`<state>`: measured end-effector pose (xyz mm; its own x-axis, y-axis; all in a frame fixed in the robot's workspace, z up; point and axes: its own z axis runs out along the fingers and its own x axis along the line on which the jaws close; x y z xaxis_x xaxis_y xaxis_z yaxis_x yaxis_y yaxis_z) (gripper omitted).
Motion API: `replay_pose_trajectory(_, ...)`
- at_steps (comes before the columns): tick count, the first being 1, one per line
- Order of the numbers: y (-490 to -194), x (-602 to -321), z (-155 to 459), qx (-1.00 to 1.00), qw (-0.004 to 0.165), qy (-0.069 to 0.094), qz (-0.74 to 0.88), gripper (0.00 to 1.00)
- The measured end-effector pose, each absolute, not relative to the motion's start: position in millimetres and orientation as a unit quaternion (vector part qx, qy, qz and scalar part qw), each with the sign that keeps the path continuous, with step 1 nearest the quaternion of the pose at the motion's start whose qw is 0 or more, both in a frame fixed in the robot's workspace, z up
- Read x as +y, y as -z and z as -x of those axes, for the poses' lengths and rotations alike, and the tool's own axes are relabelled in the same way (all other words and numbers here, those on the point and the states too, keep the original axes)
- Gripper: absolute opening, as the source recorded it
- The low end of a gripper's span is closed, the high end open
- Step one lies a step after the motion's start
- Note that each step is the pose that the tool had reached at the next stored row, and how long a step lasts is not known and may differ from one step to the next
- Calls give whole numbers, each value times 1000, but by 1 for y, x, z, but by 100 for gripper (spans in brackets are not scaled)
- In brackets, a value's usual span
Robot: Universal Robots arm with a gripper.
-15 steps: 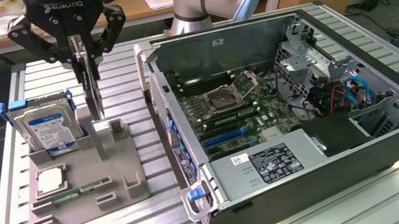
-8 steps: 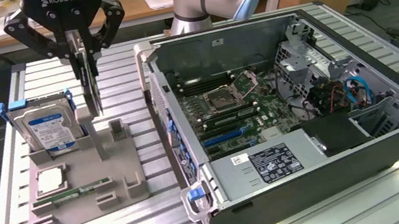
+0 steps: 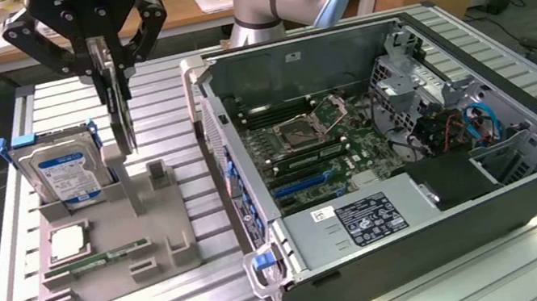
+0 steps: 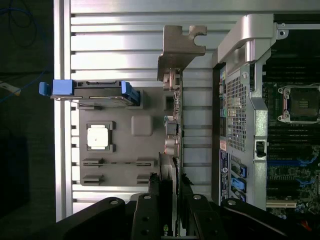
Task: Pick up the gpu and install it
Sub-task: 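Pick up the gpu and move the gpu toward the slot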
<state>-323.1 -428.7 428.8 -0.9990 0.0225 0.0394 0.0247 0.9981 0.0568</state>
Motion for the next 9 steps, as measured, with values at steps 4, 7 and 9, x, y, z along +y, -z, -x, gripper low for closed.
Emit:
replay_pose_trajectory(4,-429,-429,318,-999,19,29,12,26)
replay_pose_trajectory(7,-429,-429,312,-999,19,29,12,26)
replay_pose_trajectory(9,-429,-429,308,-999,19,29,11,26)
